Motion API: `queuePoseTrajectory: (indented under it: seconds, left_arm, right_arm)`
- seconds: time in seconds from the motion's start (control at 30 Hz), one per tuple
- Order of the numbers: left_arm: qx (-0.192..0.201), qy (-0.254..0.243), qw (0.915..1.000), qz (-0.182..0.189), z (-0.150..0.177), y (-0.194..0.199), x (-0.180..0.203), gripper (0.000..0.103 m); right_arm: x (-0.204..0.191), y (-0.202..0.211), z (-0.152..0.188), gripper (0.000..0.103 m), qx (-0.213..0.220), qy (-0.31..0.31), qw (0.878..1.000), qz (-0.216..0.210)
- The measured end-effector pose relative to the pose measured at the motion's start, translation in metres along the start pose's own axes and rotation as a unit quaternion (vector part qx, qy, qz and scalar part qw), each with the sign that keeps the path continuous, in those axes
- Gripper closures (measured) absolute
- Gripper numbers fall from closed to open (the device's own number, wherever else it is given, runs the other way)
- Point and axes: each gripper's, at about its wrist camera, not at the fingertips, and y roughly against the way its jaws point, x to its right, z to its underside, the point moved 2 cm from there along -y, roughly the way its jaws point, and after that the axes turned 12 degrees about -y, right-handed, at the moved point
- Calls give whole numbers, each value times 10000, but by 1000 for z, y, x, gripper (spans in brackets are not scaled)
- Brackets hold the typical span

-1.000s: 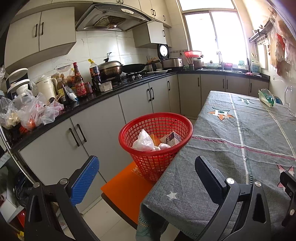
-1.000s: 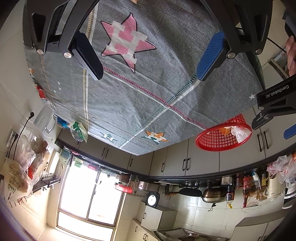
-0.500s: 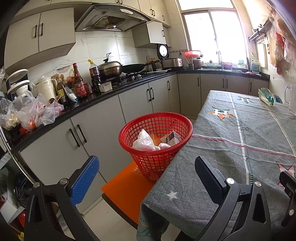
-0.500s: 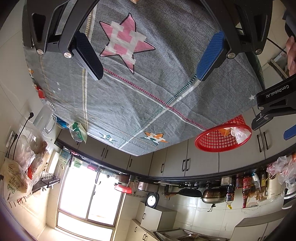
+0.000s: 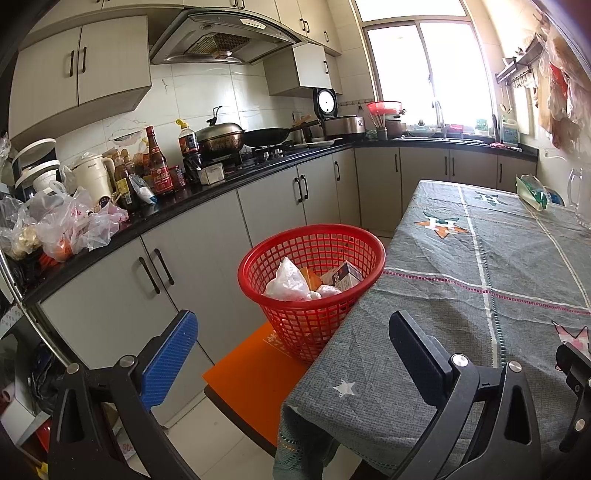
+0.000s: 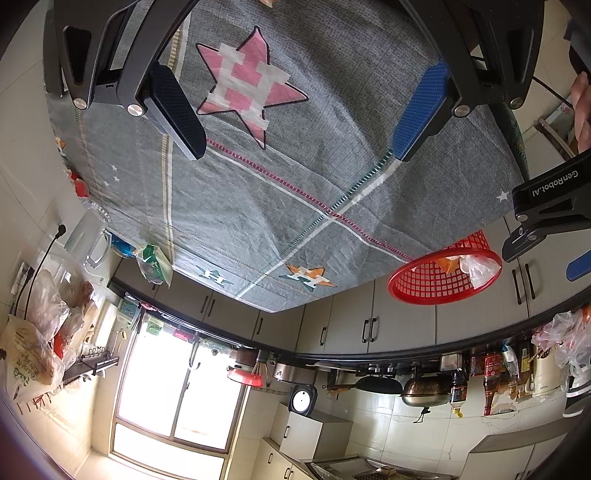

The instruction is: Collect trash

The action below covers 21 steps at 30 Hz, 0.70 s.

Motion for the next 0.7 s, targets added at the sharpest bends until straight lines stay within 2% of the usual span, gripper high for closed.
queuePoseTrajectory:
  seconds: [0.7]
  left_arm:
    - [-1, -20, 10000, 14, 0, 0, 1, 0]
  right_arm:
    - [-2, -2, 4, 1, -32, 7, 10000, -17]
